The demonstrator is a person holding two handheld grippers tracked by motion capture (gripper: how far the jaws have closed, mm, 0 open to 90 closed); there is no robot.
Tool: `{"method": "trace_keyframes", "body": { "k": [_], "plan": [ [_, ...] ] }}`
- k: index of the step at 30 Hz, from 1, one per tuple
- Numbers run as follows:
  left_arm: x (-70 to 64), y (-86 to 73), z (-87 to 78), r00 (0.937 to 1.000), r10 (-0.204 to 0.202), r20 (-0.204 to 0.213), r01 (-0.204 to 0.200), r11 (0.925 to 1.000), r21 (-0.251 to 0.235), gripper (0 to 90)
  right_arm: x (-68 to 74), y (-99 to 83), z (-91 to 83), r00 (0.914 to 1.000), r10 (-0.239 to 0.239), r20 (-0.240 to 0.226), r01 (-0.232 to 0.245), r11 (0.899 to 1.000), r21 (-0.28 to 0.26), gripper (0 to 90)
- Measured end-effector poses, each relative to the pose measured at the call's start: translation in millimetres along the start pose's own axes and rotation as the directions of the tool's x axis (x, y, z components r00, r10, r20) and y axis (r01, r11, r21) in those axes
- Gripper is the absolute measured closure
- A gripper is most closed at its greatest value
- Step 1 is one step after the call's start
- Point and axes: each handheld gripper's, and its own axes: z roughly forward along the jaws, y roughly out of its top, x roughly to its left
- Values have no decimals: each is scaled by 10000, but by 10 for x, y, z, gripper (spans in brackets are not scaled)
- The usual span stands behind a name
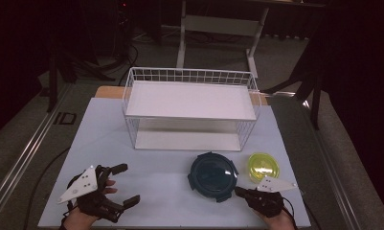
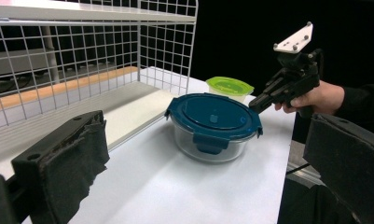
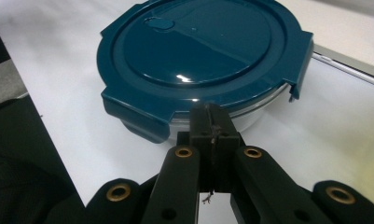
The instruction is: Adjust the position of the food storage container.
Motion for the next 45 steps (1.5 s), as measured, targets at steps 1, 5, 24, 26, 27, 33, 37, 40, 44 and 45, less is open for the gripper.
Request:
{"method": "trace_keyframes", "body": {
  "k": [1,5,24,26,27,33,37,40,44,45],
  "plan": [
    [0,-1,1,10000,10,-4,-10,10000,-1,0,6,8,14,10000,-49,-35,49,10000,-6,900],
    [-3,-1,3,10000,-7,7,7,10000,-11,0,33,49,72,9997,-116,-234,117,9999,34,900],
    [7,-16,5,10000,-84,2,84,10000,-3,0,-295,292,192,9879,1146,1044,-1157,9933,44,900],
    [4,-19,7,10000,-55,2,55,10000,6,0,-365,300,249,9816,1349,1352,-1389,9901,206,900],
    [4,-19,7,10000,-55,2,55,10000,6,0,-365,300,249,9816,1349,1352,-1389,9901,206,900],
    [15,-29,3,9999,-130,0,130,9999,-3,0,-399,313,336,9807,1261,1493,-1321,9907,312,900],
    [10,-29,1,9999,-139,18,139,9999,-5,0,-367,314,372,9841,1200,1311,-1258,9914,373,900],
    [8,-28,3,9999,-155,24,155,9999,-27,0,-351,310,380,9830,1175,1413,-1241,9915,391,900],
    [7,-30,16,9999,-132,50,132,9999,28,0,-323,300,386,9834,1273,1293,-1330,9905,362,900],
    [4,-32,21,9999,-135,52,135,9999,51,0,-307,300,395,9844,1280,1208,-1331,9905,346,900]
  ]
}}
